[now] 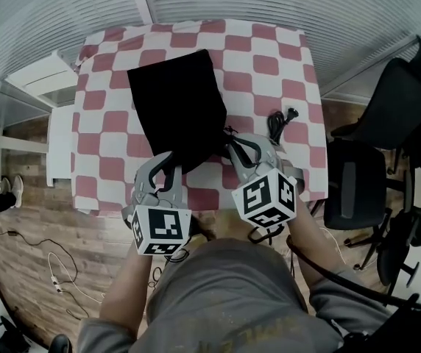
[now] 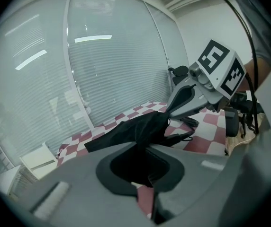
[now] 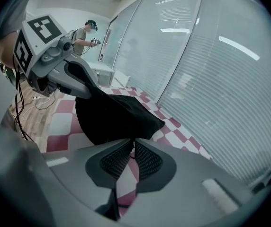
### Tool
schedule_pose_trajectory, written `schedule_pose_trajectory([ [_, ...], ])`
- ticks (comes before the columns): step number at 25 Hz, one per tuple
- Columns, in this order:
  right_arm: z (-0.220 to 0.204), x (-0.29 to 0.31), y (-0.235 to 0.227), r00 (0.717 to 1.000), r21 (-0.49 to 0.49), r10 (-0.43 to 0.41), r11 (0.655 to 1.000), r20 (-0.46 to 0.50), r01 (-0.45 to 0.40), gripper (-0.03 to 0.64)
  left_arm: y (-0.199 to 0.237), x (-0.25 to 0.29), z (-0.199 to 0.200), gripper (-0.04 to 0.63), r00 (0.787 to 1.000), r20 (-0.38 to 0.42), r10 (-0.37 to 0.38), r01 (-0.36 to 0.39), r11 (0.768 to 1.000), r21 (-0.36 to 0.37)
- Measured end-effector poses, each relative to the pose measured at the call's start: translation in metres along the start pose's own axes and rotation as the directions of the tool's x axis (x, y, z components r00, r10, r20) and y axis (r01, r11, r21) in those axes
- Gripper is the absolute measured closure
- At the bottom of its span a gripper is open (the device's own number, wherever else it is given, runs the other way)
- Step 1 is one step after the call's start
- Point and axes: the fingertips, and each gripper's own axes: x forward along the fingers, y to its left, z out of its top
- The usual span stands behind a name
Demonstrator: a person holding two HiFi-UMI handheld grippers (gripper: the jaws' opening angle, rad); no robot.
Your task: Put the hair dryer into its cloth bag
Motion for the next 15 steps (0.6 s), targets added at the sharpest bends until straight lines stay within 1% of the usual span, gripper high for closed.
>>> schedule_pose_trajectory([
  [1,-0.004,-0.003,0.001,1.000,0.025,0.012,1.000,-0.002,-0.012,0.550,-0.001,0.000,0.000,0.587,1.000,0.001,-0.003,0.003,1.000,0.002],
  [3,-0.012,-0.006,0.006,0.998,0.072,0.056,0.996,-0.005,-0.055,0.533,-0.001,0.000,-0.001,0.587,1.000,0.000,-0.007,0.007,1.000,0.003],
  [4,-0.016,-0.006,0.010,0.996,0.084,0.084,0.993,-0.009,-0.083,0.506,-0.001,-0.001,-0.001,0.587,1.000,0.000,-0.008,0.008,1.000,0.003],
  [6,-0.021,-0.002,0.020,0.990,0.086,0.140,0.987,-0.023,-0.137,0.447,0.000,-0.001,-0.001,0.587,1.000,-0.003,-0.009,0.009,1.000,0.004],
  [8,-0.024,0.007,0.031,0.982,0.080,0.183,0.981,-0.042,-0.179,0.415,0.000,-0.001,0.000,0.587,1.000,-0.005,-0.007,0.007,1.000,0.005],
  [9,-0.026,0.013,0.036,0.978,0.079,0.200,0.978,-0.054,-0.196,0.386,0.000,-0.002,0.000,0.587,1.000,-0.006,-0.007,0.007,1.000,0.005],
  [15,-0.035,0.043,0.046,0.968,0.108,0.234,0.969,-0.093,-0.224,0.387,-0.004,-0.001,0.001,0.587,1.000,-0.010,-0.008,0.008,1.000,-0.003],
])
